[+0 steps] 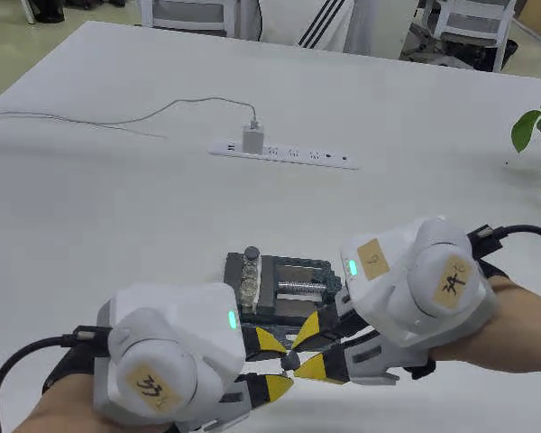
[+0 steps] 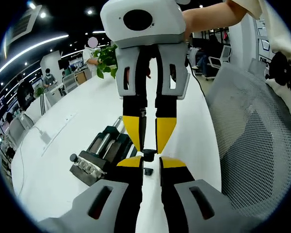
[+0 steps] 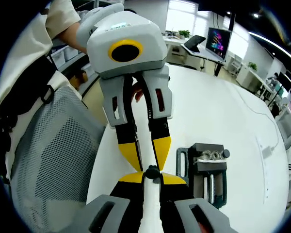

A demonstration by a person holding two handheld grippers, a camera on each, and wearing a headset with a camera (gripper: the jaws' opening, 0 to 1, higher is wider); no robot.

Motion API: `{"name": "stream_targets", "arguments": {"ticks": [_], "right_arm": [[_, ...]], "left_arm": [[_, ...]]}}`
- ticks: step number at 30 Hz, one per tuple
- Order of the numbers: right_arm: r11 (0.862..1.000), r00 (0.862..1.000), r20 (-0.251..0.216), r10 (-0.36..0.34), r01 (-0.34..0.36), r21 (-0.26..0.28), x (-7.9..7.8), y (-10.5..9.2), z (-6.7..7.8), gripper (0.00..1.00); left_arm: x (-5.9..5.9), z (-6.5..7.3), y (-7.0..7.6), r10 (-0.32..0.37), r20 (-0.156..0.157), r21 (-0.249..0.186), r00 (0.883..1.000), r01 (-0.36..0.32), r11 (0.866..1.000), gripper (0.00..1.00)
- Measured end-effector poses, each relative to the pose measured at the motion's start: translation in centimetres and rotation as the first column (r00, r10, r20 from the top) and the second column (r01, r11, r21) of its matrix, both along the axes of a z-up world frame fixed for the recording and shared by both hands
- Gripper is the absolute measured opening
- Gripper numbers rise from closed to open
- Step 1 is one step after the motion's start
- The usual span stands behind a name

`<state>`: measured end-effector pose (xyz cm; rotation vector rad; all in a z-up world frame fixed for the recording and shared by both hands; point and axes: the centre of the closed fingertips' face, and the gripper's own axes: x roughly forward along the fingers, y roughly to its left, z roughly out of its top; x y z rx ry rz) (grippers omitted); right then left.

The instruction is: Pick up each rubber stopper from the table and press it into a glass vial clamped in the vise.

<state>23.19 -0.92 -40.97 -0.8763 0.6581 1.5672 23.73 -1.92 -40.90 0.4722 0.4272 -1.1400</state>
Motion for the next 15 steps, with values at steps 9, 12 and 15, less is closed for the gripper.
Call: {"name": "stream_targets", "arguments": {"ticks": [9, 12, 15], "right_arm": [[1.0, 1.0, -0.01, 0.021, -0.021, -0.008, -0.37, 0.08, -0.05, 0.06], [1.0, 1.0, -0.01, 0.022, -0.022, -0.007, -0.37, 0.04, -0.09, 0.06], [1.0, 1.0, -0.014, 0.02, -0.02, -0.004, -0.35, 0.04, -0.07, 0.07]], "left_arm": [[-0.02, -0.2, 0.07, -0.003, -0.01, 0.003, 1.0, 0.003, 1.0, 0.05], [-0.02, -0.24, 0.05, 0.0, -0.012, -0.001, 1.0, 0.0, 1.0, 0.05], [0.03, -0.2, 0.09, 0.006, -0.012, -0.009, 1.0, -0.006, 1.0, 0.05]]}}
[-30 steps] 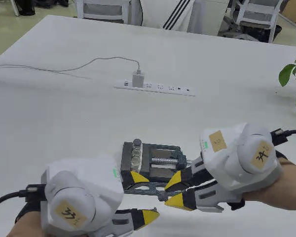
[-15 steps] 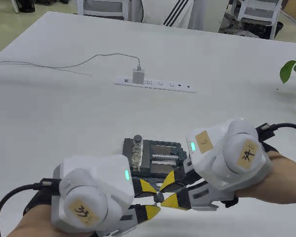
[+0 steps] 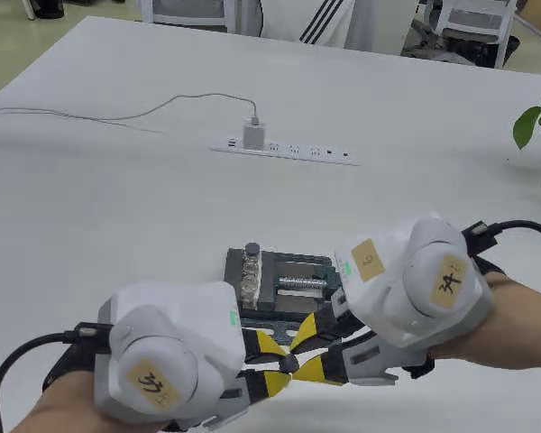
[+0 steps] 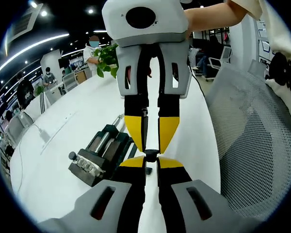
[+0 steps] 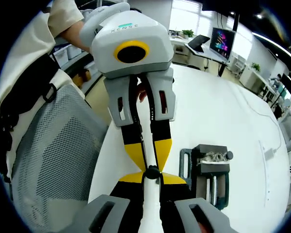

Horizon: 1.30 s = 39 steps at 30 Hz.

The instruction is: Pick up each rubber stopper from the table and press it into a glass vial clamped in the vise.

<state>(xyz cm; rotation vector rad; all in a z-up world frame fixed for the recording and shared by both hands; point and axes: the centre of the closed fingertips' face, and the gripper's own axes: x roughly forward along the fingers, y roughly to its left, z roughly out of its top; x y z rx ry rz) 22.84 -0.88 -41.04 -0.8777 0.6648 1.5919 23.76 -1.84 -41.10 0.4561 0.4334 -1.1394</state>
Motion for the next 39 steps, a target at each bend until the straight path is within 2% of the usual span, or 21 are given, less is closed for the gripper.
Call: {"name": "stream_targets", "arguments": {"ticks": [5, 8, 9, 10, 13, 15, 19, 22, 28, 31, 35, 39], "right_arm": [[1.0, 1.0, -0.008, -0.005, 0.005, 0.012, 0.0, 0.0, 0.1, 0.07], [0.999, 0.998, -0.046, -0.041, 0.043, 0.021, 0.2, 0.0, 0.2, 0.08], [0.999, 0.998, -0.045, -0.044, 0.046, 0.03, 0.3, 0.0, 0.3, 0.08], [0.998, 0.997, -0.048, -0.053, 0.055, 0.04, 0.4, 0.1, 0.5, 0.09], [0.991, 0.991, -0.1, -0.092, 0.101, 0.089, 0.4, 0.2, 1.4, 0.1], [0.99, 0.99, -0.109, -0.094, 0.105, 0.1, 0.5, 0.1, 1.7, 0.1], [0.986, 0.984, -0.144, -0.109, 0.126, 0.109, 0.5, 0.0, 1.8, 0.09], [0.987, 0.984, -0.143, -0.11, 0.125, 0.098, 0.5, -0.1, 1.5, 0.11], [0.988, 0.984, -0.146, -0.103, 0.119, 0.099, 0.4, 0.0, 1.6, 0.09], [0.988, 0.984, -0.149, -0.102, 0.117, 0.1, 0.3, 0.0, 1.6, 0.09], [0.988, 0.984, -0.147, -0.103, 0.118, 0.103, 0.3, -0.1, 1.7, 0.08], [0.987, 0.985, -0.139, -0.105, 0.12, 0.105, 0.2, -0.1, 1.9, 0.08]], "left_arm": [[0.0, 0.1, 0.1, 0.008, -0.005, -0.012, 1.0, -0.008, 1.0, 0.04], [0.1, 0.2, 0.1, 0.017, -0.01, -0.028, 1.0, -0.017, 0.999, 0.04], [0.1, 0.3, 0.1, 0.023, -0.013, -0.035, 1.0, -0.023, 0.999, 0.04], [0.1, 0.3, 0.2, 0.028, -0.017, -0.043, 0.999, -0.028, 0.999, 0.04], [0.1, 0.4, 0.3, 0.037, -0.019, -0.05, 0.999, -0.038, 0.998, 0.04], [0.1, 0.4, 0.3, 0.038, -0.019, -0.053, 0.999, -0.039, 0.998, 0.04], [0.2, 0.9, 0.2, 0.06, -0.029, -0.092, 0.998, -0.063, 0.994, 0.04], [0.4, 1.4, 0.0, 0.069, -0.033, -0.118, 0.997, -0.072, 0.99, 0.04], [0.5, 1.5, 0.0, 0.072, -0.029, -0.12, 0.997, -0.075, 0.99, 0.04], [0.4, 1.6, 0.0, 0.075, -0.037, -0.128, 0.996, -0.079, 0.989, 0.04], [0.4, 1.7, 0.0, 0.094, -0.073, -0.16, 0.993, -0.104, 0.982, 0.04], [0.3, 1.8, -0.1, 0.098, -0.076, -0.168, 0.992, -0.11, 0.98, 0.04]]}}
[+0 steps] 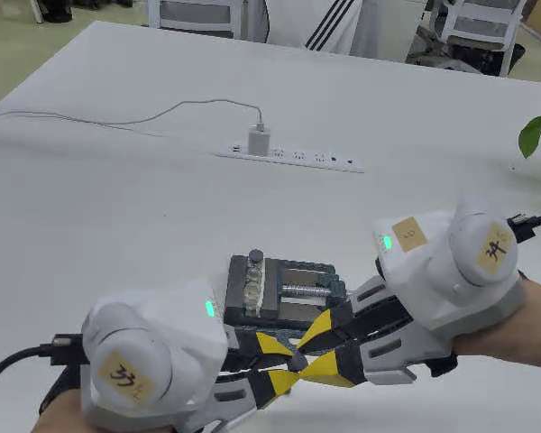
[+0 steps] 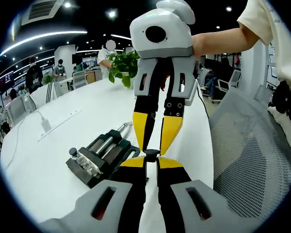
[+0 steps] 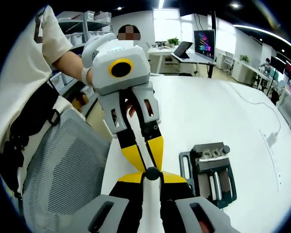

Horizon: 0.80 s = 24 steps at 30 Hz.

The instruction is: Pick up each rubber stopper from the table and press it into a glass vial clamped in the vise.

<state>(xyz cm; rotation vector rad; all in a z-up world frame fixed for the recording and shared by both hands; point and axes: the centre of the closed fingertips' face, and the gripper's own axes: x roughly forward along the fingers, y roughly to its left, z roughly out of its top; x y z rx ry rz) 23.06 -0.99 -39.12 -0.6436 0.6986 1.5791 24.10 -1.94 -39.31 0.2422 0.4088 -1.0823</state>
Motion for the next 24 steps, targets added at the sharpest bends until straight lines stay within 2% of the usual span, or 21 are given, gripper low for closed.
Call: {"name": "stream_targets", "arguments": {"ticks": [11, 21, 24], "right_arm": [[1.0, 1.0, 0.002, -0.004, 0.004, -0.005, 0.11, -0.43, 0.23, 0.07], [1.0, 1.0, 0.002, 0.009, -0.009, -0.017, -0.05, -0.47, -0.12, 0.07], [0.999, 1.0, 0.01, 0.017, -0.017, -0.032, -0.03, -0.6, -0.44, 0.07]], "left_arm": [[0.01, 0.26, -0.39, -0.011, 0.014, 0.0, 1.0, 0.011, 1.0, 0.04], [-0.22, 0.0, -0.41, -0.011, 0.006, -0.004, 1.0, 0.011, 1.0, 0.05], [-0.07, -0.08, -0.12, 0.007, 0.001, -0.012, 1.0, -0.007, 1.0, 0.1]]}}
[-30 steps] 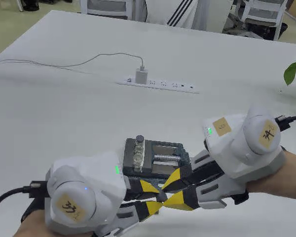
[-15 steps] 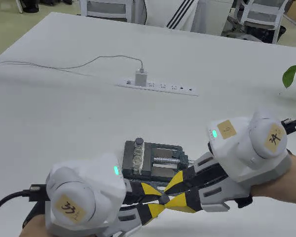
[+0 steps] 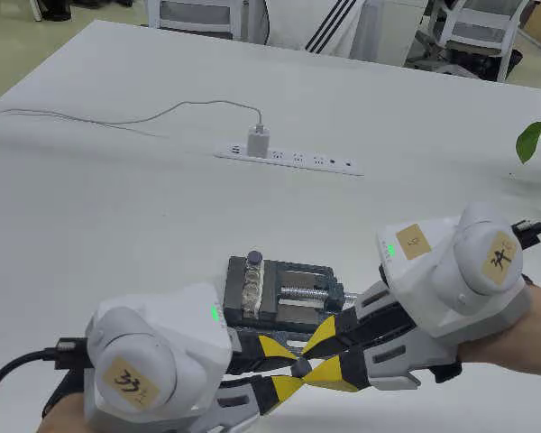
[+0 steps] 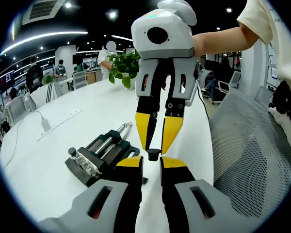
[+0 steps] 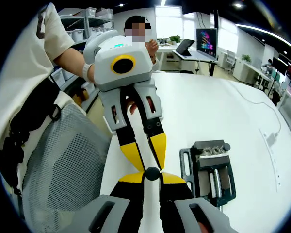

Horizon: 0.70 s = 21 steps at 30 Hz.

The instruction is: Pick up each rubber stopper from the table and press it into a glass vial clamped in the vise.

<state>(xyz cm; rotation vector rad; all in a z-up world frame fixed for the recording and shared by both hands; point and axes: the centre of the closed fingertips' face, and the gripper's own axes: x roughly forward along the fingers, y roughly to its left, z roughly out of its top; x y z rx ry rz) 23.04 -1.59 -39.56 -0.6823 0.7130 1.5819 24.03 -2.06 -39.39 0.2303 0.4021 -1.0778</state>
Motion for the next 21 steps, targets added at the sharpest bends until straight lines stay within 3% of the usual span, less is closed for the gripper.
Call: {"name": "stream_targets", "arguments": {"ticks": [7, 12, 21], "right_arm": [[1.0, 1.0, 0.007, 0.004, -0.004, -0.013, 0.1, -0.1, -0.4, 0.07], [0.999, 1.0, 0.009, 0.018, -0.018, -0.03, 0.0, 0.0, -0.9, 0.07], [0.998, 0.999, 0.014, 0.036, -0.035, -0.045, 0.2, 0.2, -1.1, 0.07]], "left_arm": [[0.6, -0.7, 1.7, 0.082, -0.003, -0.007, 0.997, -0.082, 0.997, 0.3], [1.0, -1.2, 3.2, 0.155, 0.006, -0.004, 0.988, -0.155, 0.988, 0.52], [1.8, -1.7, 5.9, 0.29, 0.012, -0.019, 0.957, -0.29, 0.957, 0.84]]}}
